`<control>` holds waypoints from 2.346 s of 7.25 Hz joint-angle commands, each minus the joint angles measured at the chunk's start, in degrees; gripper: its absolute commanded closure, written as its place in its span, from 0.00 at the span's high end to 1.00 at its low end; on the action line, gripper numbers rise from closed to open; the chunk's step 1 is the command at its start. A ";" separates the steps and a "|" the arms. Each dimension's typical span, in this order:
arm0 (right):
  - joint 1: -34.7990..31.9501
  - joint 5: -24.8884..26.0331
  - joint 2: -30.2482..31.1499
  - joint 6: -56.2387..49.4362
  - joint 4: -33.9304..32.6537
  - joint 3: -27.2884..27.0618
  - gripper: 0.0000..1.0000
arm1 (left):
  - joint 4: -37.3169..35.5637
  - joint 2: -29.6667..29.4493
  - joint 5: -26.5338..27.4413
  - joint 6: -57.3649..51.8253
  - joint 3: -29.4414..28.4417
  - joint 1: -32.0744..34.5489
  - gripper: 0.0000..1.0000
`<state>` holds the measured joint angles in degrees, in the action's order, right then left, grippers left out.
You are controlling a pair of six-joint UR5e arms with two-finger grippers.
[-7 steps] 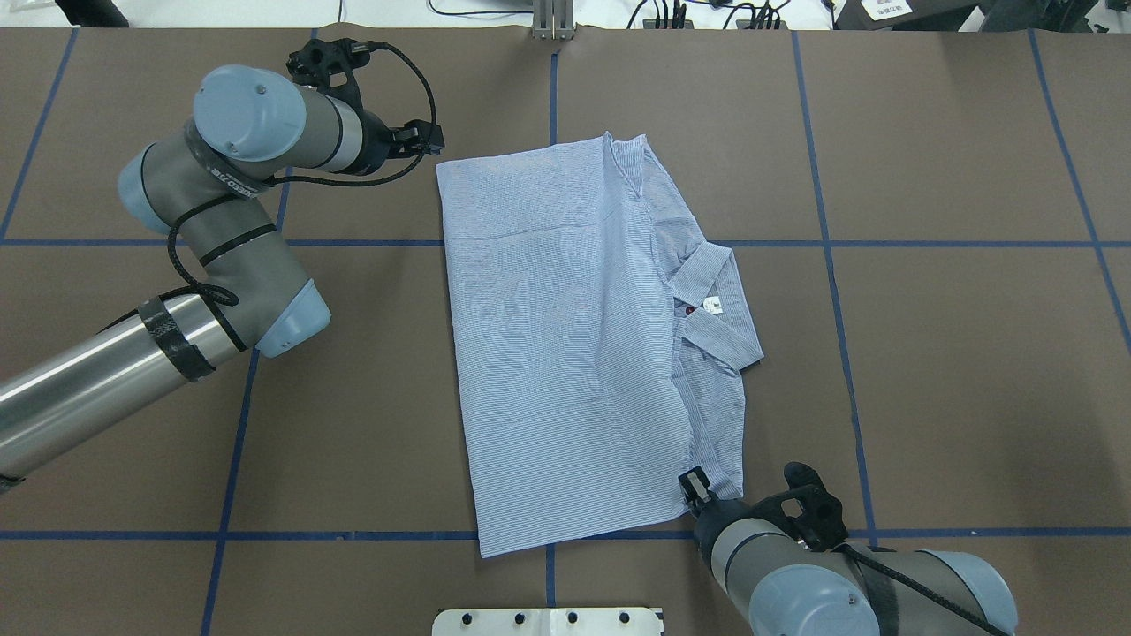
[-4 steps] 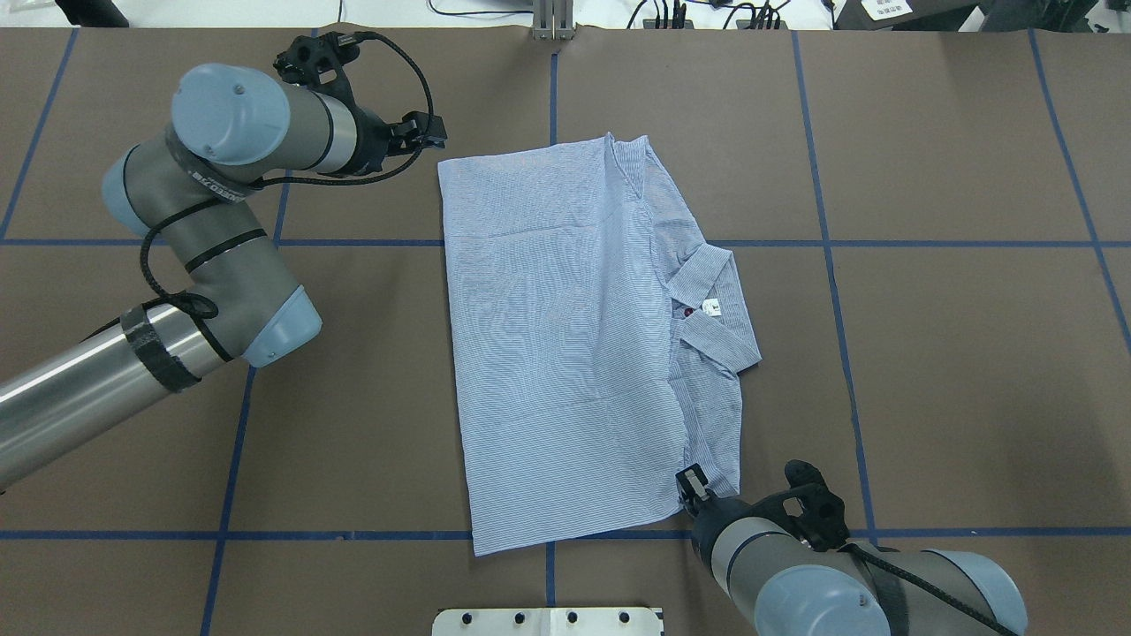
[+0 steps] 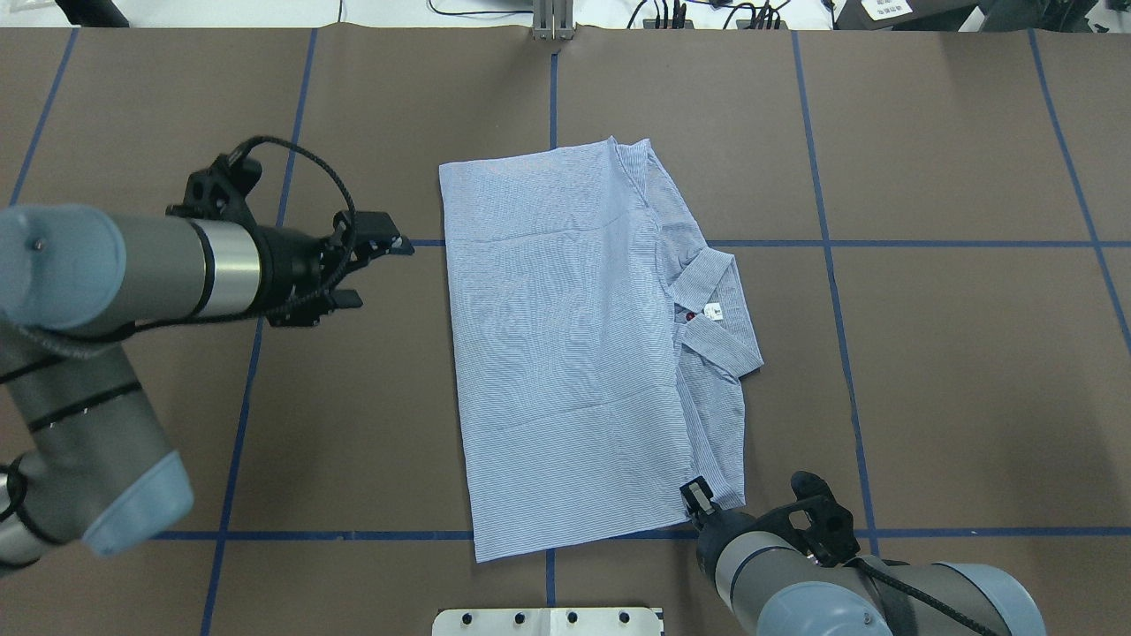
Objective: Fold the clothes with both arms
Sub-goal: 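Lower the left gripper to the shirt edge nearest the robot, then grasp the near shirt edge with both grippers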
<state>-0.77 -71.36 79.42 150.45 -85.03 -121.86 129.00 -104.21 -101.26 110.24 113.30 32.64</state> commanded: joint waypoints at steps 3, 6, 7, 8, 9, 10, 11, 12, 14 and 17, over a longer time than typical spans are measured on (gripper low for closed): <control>1.04 -0.09 0.12 0.01 -1.81 -0.66 0.00 | -0.67 4.19 11.58 11.83 4.30 -20.30 0.97; 2.53 0.08 -0.23 1.32 -1.89 -0.66 0.00 | -0.94 3.93 15.30 11.93 2.02 -24.73 0.99; 2.79 0.17 -0.41 1.51 -2.68 -0.66 0.00 | -0.94 3.58 15.21 11.84 0.45 -25.16 0.99; 2.80 0.17 -0.41 1.51 -2.95 -0.74 0.00 | -0.94 3.58 15.30 11.23 -0.79 -25.60 0.98; 2.80 0.17 -0.41 1.51 -2.95 -0.74 0.00 | -0.94 2.53 15.39 11.13 -1.85 -26.83 0.92; 2.80 0.17 -0.41 1.51 -2.95 -0.74 0.00 | -0.94 1.57 15.39 11.13 -2.12 -27.10 0.90; 2.80 0.17 -0.41 1.51 -2.95 -0.74 0.00 | -0.94 0.43 15.39 11.13 -3.16 -27.54 0.81; 2.80 0.17 -0.41 1.51 -2.95 -0.74 0.00 | -0.94 -1.15 15.39 11.13 -4.65 -27.80 0.72; 2.71 0.17 -0.41 1.51 -2.95 -0.74 0.00 | -0.94 -1.43 15.39 11.13 -5.19 -27.89 0.66; 2.71 0.17 -0.58 1.51 -2.95 -0.74 0.00 | -0.94 -1.87 15.39 11.22 -5.37 -29.38 0.65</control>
<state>1.94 -71.19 78.91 151.96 -87.98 -122.61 128.06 -105.74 -85.87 121.43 108.03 3.85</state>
